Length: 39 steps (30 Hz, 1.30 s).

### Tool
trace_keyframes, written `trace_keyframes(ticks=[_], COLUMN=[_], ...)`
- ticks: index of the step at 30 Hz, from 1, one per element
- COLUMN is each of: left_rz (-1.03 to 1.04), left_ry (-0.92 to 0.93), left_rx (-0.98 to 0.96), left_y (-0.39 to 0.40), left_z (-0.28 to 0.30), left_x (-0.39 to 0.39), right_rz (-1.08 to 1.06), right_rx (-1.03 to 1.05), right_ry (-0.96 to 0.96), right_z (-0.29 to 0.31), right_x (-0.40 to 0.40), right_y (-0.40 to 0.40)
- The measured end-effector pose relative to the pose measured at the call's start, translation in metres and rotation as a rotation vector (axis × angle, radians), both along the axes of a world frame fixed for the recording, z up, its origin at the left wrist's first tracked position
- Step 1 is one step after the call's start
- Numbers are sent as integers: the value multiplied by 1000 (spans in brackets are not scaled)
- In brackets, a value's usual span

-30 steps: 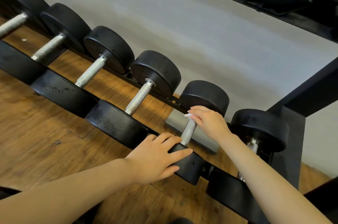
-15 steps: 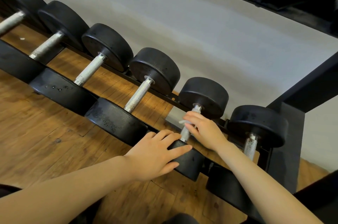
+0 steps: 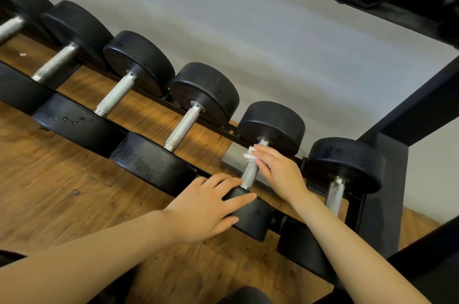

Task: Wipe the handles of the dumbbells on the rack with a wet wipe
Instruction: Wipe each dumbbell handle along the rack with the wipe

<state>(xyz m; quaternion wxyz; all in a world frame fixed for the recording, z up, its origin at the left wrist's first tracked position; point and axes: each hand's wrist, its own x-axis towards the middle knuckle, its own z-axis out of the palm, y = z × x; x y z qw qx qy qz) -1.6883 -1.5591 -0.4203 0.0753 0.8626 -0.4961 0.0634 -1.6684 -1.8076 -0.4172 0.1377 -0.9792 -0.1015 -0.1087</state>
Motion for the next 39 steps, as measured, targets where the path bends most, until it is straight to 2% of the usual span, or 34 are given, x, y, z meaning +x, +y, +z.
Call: trace_keyframes(ticks=[4,9,14,17,21,24,28,39], left_rz=[-11,-5,2,4,-1,-3,-2,20], left_ry=[-46,-67,-80,-87,-82,-78,-74,-47], left_rx=[6,0,-10,-13,-8,-12,-14,-31], left_y=[0,0,0,-1,-1,-1,-2,-2], left_z=[1,-1,-1,-1,-1,-3,-2,-3], left_x=[3,3,0,0,1,0,0,-3], right_rz=[21,-37,-63,-73,-305,-368,-414,-471], right_rx=[5,-82,-72,-93,297,455,544,741], right_ry=[38,-147,-105,-219,-184,-187,-225,-169], right_z=[-6,-2,-9,-9,-15,-22,-15,-18], right_x=[-6,-1,-6,-3,2,1,12,6], right_y=[3,-3,11,11,16,23,22,22])
